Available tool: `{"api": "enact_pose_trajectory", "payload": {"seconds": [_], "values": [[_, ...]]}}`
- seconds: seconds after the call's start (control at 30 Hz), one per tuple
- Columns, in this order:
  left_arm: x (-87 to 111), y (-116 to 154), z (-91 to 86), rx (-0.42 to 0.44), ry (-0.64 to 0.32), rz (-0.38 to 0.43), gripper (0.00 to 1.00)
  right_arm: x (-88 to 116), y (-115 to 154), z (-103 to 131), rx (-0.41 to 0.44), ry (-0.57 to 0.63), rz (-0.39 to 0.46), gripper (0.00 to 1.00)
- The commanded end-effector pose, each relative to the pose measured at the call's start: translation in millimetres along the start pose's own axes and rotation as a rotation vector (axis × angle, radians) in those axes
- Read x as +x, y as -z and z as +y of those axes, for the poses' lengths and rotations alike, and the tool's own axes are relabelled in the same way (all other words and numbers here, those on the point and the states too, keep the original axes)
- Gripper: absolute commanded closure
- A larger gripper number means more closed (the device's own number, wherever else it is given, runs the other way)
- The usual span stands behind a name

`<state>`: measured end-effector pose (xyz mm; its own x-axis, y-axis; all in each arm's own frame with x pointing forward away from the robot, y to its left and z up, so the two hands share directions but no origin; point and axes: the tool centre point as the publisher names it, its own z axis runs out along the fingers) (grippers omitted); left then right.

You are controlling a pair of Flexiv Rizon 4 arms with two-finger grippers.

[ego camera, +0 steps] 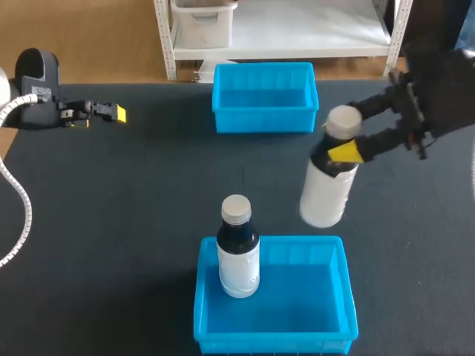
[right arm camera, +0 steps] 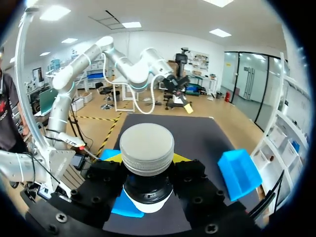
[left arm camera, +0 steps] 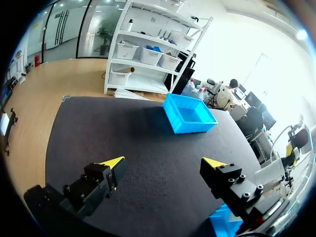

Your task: Pick up the bottle, and place it in the far bin if it is heavy, or in the near bin if it is light.

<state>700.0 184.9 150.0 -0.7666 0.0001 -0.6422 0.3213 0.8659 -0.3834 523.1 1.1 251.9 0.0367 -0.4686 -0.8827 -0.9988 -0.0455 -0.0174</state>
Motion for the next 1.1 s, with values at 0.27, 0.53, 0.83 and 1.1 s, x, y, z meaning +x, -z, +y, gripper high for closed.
{"api": "enact_pose_trajectory", "payload": {"seconds": [0.27, 0.53, 0.83, 1.1], "values": [[0.0, 0, 0.0, 0.0, 0.0, 0.0, 0.0, -2, -36, 14, -0.171, 0.039, 0.011, 1.0], [0.0, 0, 0.0, 0.0, 0.0, 0.0, 0.0, 1, -44, 34, -0.222, 0.074, 0.035, 1.0], [0.0, 0, 0.0, 0.0, 0.0, 0.0, 0.0, 17, -50, 50, -0.231, 0.077, 0.043, 1.0], [0.0, 0, 0.0, 0.0, 0.0, 0.0, 0.0, 34, -62, 56, -0.247, 0.061, 0.02, 1.0]]}}
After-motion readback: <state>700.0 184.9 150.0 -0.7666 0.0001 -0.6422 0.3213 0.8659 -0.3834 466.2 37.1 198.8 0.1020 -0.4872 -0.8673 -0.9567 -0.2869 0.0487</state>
